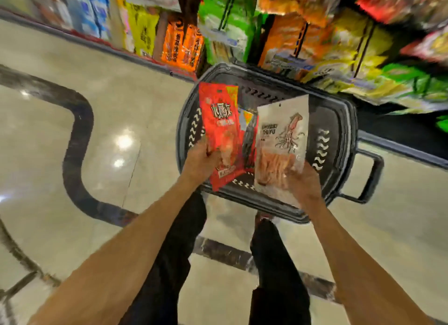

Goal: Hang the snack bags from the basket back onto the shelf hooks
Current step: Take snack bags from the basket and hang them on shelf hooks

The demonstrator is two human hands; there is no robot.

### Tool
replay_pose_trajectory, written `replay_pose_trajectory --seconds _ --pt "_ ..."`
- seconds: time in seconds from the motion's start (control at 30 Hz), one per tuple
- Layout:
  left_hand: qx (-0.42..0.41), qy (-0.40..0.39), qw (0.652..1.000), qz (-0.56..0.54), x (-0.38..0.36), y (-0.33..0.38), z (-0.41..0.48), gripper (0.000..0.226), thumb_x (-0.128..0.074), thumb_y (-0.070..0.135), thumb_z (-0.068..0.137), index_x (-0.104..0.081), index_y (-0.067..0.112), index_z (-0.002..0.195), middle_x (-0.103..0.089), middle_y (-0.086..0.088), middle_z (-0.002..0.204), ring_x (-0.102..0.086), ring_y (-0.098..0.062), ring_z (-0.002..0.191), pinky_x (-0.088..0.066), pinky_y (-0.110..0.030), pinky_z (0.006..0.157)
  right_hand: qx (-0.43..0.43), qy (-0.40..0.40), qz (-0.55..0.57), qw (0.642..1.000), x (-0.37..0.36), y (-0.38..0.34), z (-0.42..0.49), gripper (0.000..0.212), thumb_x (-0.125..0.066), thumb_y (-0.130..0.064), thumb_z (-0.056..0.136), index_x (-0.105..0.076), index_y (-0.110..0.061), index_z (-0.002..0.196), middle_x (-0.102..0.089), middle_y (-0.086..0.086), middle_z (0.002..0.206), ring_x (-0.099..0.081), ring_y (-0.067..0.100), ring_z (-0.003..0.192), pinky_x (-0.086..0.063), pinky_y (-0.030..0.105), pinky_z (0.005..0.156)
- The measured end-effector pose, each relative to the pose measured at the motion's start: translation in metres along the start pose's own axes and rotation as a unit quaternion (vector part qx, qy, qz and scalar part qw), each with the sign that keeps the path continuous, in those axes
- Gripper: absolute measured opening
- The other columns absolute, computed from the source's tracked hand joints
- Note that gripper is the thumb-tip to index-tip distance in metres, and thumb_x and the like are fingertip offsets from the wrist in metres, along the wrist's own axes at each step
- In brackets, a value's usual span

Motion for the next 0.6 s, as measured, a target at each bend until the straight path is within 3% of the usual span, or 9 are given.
replay_pose_trajectory --seconds 0.1,0.17,0.23,0.3,0.4,0.5,0.6 --pt "-0.009 0.048 0.998 -0.047 0.032 0.031 -0.050 0.023 -0.056 0.008 0.098 -0.046 0.008 0.119 -0.064 -0.007 0.104 -0.060 0.002 0.089 -0.049 -0.024 0.079 0.038 -0.024 0.011 0.999 0.040 -0.036 -0.041 0.038 -0.054 -0.037 0.094 -0.057 -0.018 0.127 -0.066 0.007 0.115 -0.064 0.029 0.105 -0.052 0.046 0.089" --pt "0.013 0.072 0.994 -0.082 0.053 0.055 -0.082 0.028 -0.054 0.011 0.101 -0.046 0.009 0.127 -0.064 0.003 0.104 -0.060 0.015 0.083 -0.050 -0.011 0.076 0.058 -0.015 0.037 0.998 0.075 -0.061 -0.070 0.035 -0.051 -0.041 0.098 -0.058 -0.024 0.128 -0.065 0.001 0.114 -0.063 0.024 0.104 -0.051 0.043 0.090" --pt "0.039 0.090 0.987 -0.126 0.071 0.080 -0.112 0.024 -0.051 0.019 0.103 -0.054 0.012 0.126 -0.066 0.005 0.108 -0.062 0.014 0.082 -0.053 -0.020 0.083 0.102 -0.029 0.033 0.994 0.104 -0.086 -0.098 0.036 -0.047 -0.053 0.099 -0.059 -0.033 0.126 -0.065 -0.008 0.110 -0.061 0.017 0.096 -0.050 0.036 0.087" --pt "0.053 0.124 0.978 -0.162 0.093 0.104 -0.139 0.017 -0.048 0.022 0.104 -0.062 0.015 0.111 -0.068 0.003 0.100 -0.066 0.007 0.075 -0.053 -0.018 0.073 0.141 -0.059 0.062 0.986 0.130 -0.111 -0.127 0.029 -0.051 -0.057 0.095 -0.062 -0.039 0.115 -0.069 -0.010 0.110 -0.065 0.016 0.098 -0.052 0.037 0.086" --pt "0.049 0.191 0.961 -0.196 0.133 0.134 -0.177 0.017 -0.047 0.021 0.104 -0.064 0.018 0.103 -0.070 0.006 0.092 -0.067 0.002 0.073 -0.049 -0.014 0.065 0.189 -0.075 0.089 0.975 0.159 -0.149 -0.160 0.024 -0.060 -0.043 0.090 -0.064 -0.033 0.112 -0.070 -0.012 0.107 -0.066 0.014 0.103 -0.053 0.036 0.089" --pt "0.026 0.242 0.945 -0.219 0.178 0.164 -0.212 0.017 -0.048 0.024 0.104 -0.064 0.020 0.107 -0.070 0.012 0.093 -0.067 0.006 0.075 -0.051 -0.017 0.071 0.229 -0.110 0.117 0.960 0.180 -0.208 -0.210 0.013 -0.056 -0.025 0.087 -0.063 -0.033 0.095 -0.064 -0.021 0.076 -0.059 0.001 0.074 -0.043 0.015 0.063" --pt "-0.002 0.308 0.918 -0.251 0.229 0.188 -0.248 0.017 -0.049 0.021 0.104 -0.064 0.020 0.110 -0.070 0.011 0.095 -0.065 0.009 0.076 -0.051 -0.014 0.073 0.299 -0.123 0.099 0.941 0.187 -0.262 -0.258 0.041 -0.049 -0.004 0.094 -0.049 -0.036 0.069 -0.053 -0.021 0.052 -0.048 -0.004 0.053 -0.034 0.019 0.055"
Point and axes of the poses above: each hand's wrist, its own z-axis towards the middle knuckle, its own x-axis out of the back of the hand, y = z × x, the point moved 4 cm from there along z, towards the middle knuckle
